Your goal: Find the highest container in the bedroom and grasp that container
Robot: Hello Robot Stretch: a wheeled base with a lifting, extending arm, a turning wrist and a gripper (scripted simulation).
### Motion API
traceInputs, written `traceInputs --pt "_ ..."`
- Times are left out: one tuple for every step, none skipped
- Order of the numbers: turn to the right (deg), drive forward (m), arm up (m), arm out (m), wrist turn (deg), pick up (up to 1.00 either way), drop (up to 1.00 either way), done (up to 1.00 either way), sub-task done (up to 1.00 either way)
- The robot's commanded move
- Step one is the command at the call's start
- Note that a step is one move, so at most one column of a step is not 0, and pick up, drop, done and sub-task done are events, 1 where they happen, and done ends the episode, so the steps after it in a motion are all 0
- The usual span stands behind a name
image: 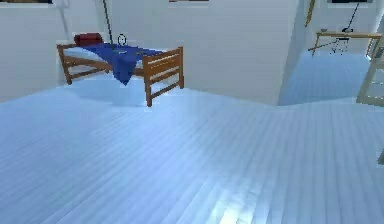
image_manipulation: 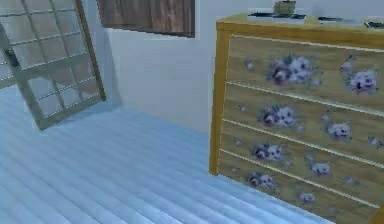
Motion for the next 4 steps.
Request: traceInputs --pt "30.0 0.00 0.00 0.00 0.0 0.00 0.00 0.00 0.00" --pt "3.0 0.00 0.00 0.00 0.0 0.00 0.00 0.00 0.00" --pt "0.0 1.00 0.00 0.00 0.0 0.00 0.00 0.00 0.00" --pt "0.0 1.00 0.00 0.00 0.0 0.00 0.00 0.00 0.00"
